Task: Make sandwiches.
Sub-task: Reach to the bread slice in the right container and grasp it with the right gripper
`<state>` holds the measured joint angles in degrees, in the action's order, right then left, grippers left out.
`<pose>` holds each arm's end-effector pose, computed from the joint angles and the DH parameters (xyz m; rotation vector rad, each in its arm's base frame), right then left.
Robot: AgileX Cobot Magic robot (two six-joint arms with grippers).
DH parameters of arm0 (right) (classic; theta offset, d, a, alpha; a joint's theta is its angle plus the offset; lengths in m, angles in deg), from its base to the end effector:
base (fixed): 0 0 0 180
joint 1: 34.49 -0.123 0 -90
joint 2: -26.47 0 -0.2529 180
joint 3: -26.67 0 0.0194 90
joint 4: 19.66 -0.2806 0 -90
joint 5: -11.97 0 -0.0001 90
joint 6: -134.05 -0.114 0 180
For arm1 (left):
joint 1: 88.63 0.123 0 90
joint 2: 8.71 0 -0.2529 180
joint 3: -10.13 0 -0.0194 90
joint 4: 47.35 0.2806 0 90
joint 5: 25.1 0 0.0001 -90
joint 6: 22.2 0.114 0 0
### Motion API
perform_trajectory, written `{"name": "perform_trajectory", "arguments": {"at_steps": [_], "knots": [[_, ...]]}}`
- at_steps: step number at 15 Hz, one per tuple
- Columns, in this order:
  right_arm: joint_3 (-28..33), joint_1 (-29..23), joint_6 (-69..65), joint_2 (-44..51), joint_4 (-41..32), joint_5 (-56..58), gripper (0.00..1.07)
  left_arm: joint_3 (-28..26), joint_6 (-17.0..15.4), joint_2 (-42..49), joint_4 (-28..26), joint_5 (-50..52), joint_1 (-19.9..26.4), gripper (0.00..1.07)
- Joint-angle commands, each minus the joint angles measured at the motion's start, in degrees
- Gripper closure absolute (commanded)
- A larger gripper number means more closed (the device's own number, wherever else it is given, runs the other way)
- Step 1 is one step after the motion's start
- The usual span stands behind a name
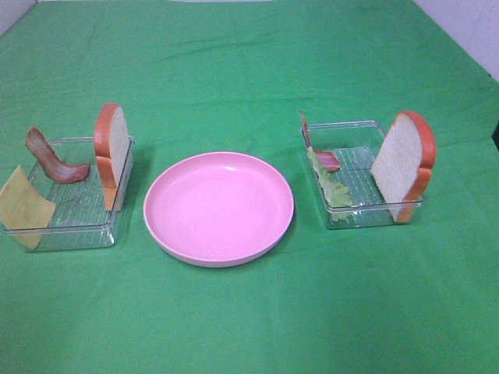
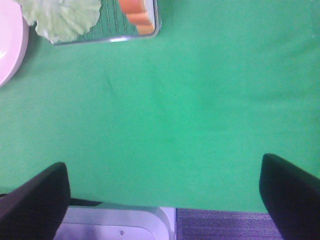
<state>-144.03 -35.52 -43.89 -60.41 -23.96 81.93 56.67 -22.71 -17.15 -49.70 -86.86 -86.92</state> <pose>0.2943 0.0133 0.2542 -0.0533 2.8969 0.1035 0.0703 -0.0020 0.2857 -0.0366 2.0367 -0.0358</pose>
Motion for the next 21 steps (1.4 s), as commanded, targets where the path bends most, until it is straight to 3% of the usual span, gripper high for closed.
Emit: {"name": "perform_trajectory", "arguments": {"at_steps": [1,7,13,21], "knots": [[-7.45,0.23,0.97,-8.94,-0.34,0.11,0.09,0.17,-0.17,0.69,-0.52,0.11,-0.06,0.04],[-17.82,0.23,4.41,-22.17,-6.13,0.17,0.09,0.17,-0.17,0.69,-0.52,0.11,-0.06,0.04],[-25.9,0.17,4.58,-31.86,-6.36,-0.4,0.09,0.17,-0.17,0.69,-0.52,0.11,-0.06,0.04],[-26.99,-1.83,3.95,-38.96,-7.28,-2.81,0.09,0.17,-0.17,0.69,-0.52,0.11,-0.06,0.04]]}}
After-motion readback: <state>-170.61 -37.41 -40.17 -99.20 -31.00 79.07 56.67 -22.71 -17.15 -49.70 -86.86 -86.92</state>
